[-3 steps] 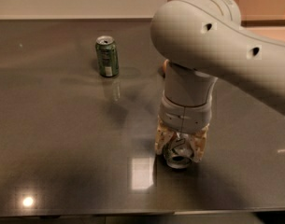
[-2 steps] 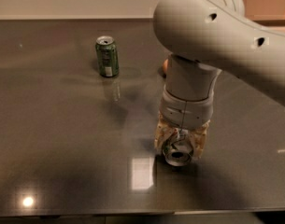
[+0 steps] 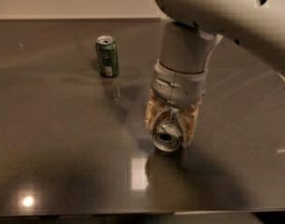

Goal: Place 7up can upright

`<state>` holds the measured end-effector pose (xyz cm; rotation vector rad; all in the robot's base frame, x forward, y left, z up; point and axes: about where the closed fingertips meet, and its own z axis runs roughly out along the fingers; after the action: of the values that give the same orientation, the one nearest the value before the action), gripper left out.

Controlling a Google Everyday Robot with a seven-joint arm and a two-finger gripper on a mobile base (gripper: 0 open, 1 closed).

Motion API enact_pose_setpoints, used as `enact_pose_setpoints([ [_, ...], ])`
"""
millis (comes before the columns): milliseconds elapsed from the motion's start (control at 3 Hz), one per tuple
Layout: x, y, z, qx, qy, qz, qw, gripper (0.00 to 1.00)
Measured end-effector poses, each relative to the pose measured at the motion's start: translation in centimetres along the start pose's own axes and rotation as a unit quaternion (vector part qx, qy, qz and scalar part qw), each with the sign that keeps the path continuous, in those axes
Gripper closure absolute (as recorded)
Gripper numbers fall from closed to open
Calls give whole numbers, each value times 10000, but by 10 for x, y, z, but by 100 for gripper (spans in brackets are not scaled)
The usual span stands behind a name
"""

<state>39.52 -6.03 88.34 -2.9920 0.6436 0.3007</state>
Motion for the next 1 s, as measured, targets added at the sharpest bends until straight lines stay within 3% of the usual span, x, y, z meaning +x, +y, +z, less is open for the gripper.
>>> enact_pose_setpoints([
  [333,8,-24,-18,385,-328,828,9953,100],
  [667,17,-36,-35,795,-907,1794,9764,100],
  [1000,23,-35,-51,1156,-1662,2646,9429,100],
])
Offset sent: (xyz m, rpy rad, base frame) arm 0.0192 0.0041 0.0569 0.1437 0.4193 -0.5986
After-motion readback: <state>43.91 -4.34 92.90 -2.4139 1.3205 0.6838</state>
